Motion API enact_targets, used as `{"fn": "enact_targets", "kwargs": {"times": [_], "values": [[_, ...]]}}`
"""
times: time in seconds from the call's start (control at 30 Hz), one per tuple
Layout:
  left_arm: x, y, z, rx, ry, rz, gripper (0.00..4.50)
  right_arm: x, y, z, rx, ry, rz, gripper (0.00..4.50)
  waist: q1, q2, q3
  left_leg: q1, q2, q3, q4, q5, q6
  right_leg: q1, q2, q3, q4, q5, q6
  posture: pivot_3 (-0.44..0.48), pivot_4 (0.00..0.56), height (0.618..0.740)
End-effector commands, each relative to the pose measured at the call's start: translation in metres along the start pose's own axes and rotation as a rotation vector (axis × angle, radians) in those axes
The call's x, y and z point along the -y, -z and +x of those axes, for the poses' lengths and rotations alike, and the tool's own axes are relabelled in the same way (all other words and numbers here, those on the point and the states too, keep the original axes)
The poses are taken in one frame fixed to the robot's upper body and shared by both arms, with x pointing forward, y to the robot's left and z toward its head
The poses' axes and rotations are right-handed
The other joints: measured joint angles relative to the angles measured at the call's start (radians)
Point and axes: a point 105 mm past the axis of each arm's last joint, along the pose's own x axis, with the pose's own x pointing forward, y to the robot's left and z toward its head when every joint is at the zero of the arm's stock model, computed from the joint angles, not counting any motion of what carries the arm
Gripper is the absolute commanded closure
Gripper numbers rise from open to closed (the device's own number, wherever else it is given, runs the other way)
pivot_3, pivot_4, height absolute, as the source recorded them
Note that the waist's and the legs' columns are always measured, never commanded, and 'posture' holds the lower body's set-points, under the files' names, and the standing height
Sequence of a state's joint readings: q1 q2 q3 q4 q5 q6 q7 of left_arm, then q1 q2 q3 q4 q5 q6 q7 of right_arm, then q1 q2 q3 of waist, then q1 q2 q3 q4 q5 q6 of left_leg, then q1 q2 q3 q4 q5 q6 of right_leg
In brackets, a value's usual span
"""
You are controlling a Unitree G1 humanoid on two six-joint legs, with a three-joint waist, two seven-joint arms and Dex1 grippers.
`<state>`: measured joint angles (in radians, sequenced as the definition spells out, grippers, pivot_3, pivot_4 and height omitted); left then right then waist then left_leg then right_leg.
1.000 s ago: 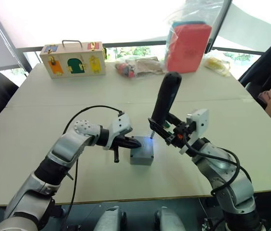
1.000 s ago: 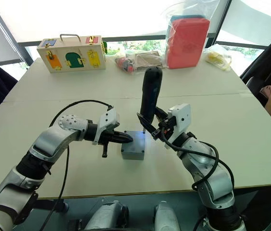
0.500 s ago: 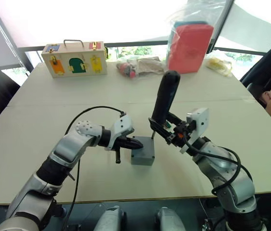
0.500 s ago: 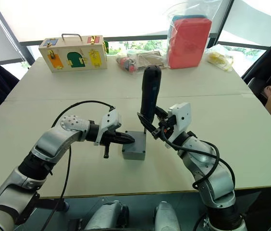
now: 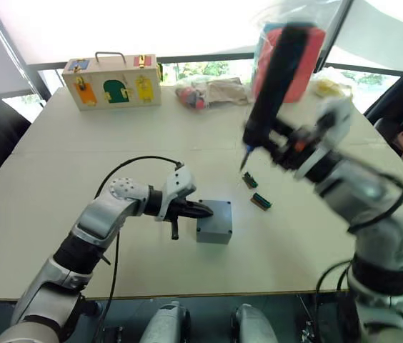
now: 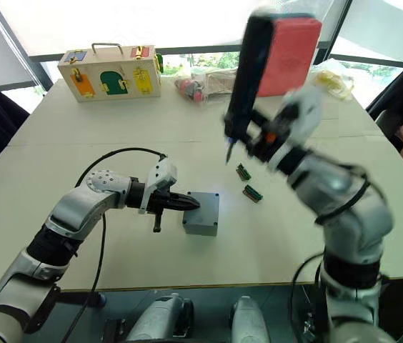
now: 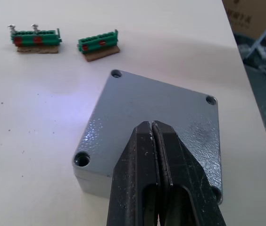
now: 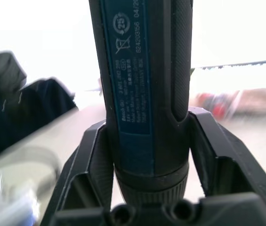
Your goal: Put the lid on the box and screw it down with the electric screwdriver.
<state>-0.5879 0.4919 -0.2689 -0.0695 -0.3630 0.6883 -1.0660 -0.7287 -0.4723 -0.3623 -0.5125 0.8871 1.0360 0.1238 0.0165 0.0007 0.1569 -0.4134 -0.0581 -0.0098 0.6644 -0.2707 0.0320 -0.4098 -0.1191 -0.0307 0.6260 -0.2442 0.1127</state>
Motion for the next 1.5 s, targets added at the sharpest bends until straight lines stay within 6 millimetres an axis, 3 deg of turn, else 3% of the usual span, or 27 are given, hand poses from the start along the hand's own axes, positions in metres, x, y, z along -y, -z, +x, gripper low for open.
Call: {"fn": "enact_targets", "kwargs": {"times": [0.03, 0.13, 0.27, 0.33, 0.4, 0.53, 0.67, 0.87, 0.93, 0.97, 1.1, 1.13, 1.23, 1.37, 1.5], "values": [[-0.016, -0.036, -0.012, 0.159, -0.128, 0.005, 4.5, 0.025, -0.01, -0.008, -0.149, 0.018, 0.153, 2.66, -0.003, -0.002, 0.003, -0.001, 0.0, 0.0, -0.001, 0.0, 0.0, 0.0, 0.0, -0.001, -0.001, 0.0, 0.0, 0.0, 0.15, 0.74], [-0.015, -0.051, -0.018, 0.231, -0.161, 0.032, 4.5, 0.048, -0.003, -0.019, -0.358, 0.067, 0.205, 2.66, -0.006, -0.001, 0.006, -0.002, 0.0, 0.0, -0.001, 0.0, 0.0, 0.0, -0.001, -0.001, -0.003, 0.0, 0.0, 0.0, 0.15, 0.74], [-0.009, -0.056, -0.022, 0.242, -0.143, 0.039, 4.5, 0.083, 0.029, -0.048, -0.64, 0.202, 0.272, 2.66, -0.005, 0.001, 0.008, -0.007, 0.0, 0.001, -0.001, 0.0, 0.001, -0.003, -0.001, -0.001, -0.006, 0.0, -0.001, 0.0, 0.15, 0.74], [-0.009, -0.056, -0.023, 0.24, -0.141, 0.037, 4.5, 0.085, 0.031, -0.05, -0.665, 0.208, 0.283, 2.66, -0.006, 0.002, 0.008, -0.01, 0.0, 0.002, 0.0, -0.001, 0.002, -0.005, -0.001, -0.001, -0.007, 0.001, -0.001, 0.0, 0.15, 0.74], [0.002, -0.046, -0.025, 0.173, -0.06, 0.033, 4.5, 0.097, 0.067, -0.078, -0.867, 0.252, 0.383, 2.66, -0.008, 0.001, 0.009, -0.012, 0.0, 0.004, 0.0, -0.001, 0.002, -0.007, 0.0, -0.001, -0.007, 0.001, 0.0, 0.0, 0.15, 0.74], [0.018, -0.034, -0.026, 0.114, -0.008, 0.047, 4.5, 0.104, 0.112, -0.117, -1.11, 0.314, 0.512, 2.66, -0.008, 0.001, 0.009, -0.013, 0.001, 0.004, 0.0, -0.001, 0.003, -0.007, 0.001, -0.001, -0.008, 0.001, 0.0, 0.0, 0.15, 0.74], [0.03, -0.031, -0.026, 0.102, 0.014, 0.049, 4.5, 0.1, 0.127, -0.128, -1.214, 0.308, 0.555, 2.66, -0.015, 0.005, 0.015, -0.013, 0.001, 0.006, 0.002, -0.001, 0.004, -0.007, 0.0, 0.0, -0.009, 0.001, 0.001, 0.0, 0.15, 0.74], [0.037, -0.028, -0.028, 0.082, 0.015, 0.046, 4.5, 0.105, 0.136, -0.133, -1.282, 0.341, 0.576, 2.66, -0.013, 0.007, 0.018, -0.012, 0.001, 0.005, 0.003, 0.0, 0.003, -0.007, 0.002, 0.0, -0.007, 0.003, 0.002, 0.0, 0.15, 0.74], [0.037, -0.026, -0.031, 0.073, 0.007, 0.044, 4.5, 0.105, 0.139, -0.134, -1.312, 0.341, 0.561, 1.65, -0.011, 0.007, 0.018, -0.012, 0.001, 0.005, 0.003, 0.0, 0.003, -0.007, 0.003, 0.0, -0.007, 0.003, 0.002, 0.0, 0.15, 0.74], [0.037, -0.026, -0.032, 0.07, 0.004, 0.043, 4.5, 0.105, 0.14, -0.135, -1.324, 0.338, 0.554, 1.57, -0.011, 0.007, 0.018, -0.012, 0.001, 0.006, 0.003, -0.001, 0.003, -0.007, 0.003, -0.001, -0.007, 0.003, 0.002, 0.0, 0.15, 0.74], [0.032, -0.026, -0.037, 0.071, -0.026, 0.038, 4.5, 0.107, 0.141, -0.132, -1.333, 0.342, 0.512, 0.2, -0.006, 0.006, 0.019, -0.012, 0.001, 0.005, 0.003, -0.001, 0.003, -0.007, 0.003, -0.001, -0.008, 0.003, 0.002, 0.0, 0.15, 0.74], [0.029, -0.028, -0.04, 0.077, -0.037, 0.036, 4.5, 0.107, 0.137, -0.128, -1.316, 0.332, 0.496, 0.07, -0.005, 0.006, 0.019, -0.012, 0.001, 0.005, 0.004, -0.001, 0.003, -0.007, 0.003, -0.001, -0.008, 0.004, 0.002, 0.0, 0.15, 0.74], [0.022, -0.03, -0.045, 0.09, -0.06, 0.028, 4.5, 0.109, 0.127, -0.117, -1.265, 0.318, 0.467, 0.07, -0.004, 0.005, 0.019, -0.012, 0.001, 0.005, 0.005, 0.0, 0.003, -0.006, 0.003, -0.001, -0.008, 0.004, 0.003, 0.0, 0.15, 0.74], [0.006, -0.034, -0.059, 0.107, -0.123, 0.019, 4.5, 0.112, 0.099, -0.092, -1.13, 0.273, 0.389, 0.07, -0.006, 0.005, 0.02, -0.013, 0.0, 0.006, 0.005, 0.0, 0.003, -0.007, 0.003, -0.001, -0.007, 0.004, 0.003, 0.0, 0.15, 0.74], [-0.006, -0.031, -0.074, 0.103, -0.164, -0.006, 4.5, 0.097, 0.066, -0.07, -1.003, 0.155, 0.318, 0.07, -0.007, 0.005, 0.02, -0.013, 0.001, 0.005, 0.003, 0.0, 0.003, -0.009, 0.004, -0.001, -0.007, 0.004, 0.003, 0.0, 0.15, 0.74]]}}
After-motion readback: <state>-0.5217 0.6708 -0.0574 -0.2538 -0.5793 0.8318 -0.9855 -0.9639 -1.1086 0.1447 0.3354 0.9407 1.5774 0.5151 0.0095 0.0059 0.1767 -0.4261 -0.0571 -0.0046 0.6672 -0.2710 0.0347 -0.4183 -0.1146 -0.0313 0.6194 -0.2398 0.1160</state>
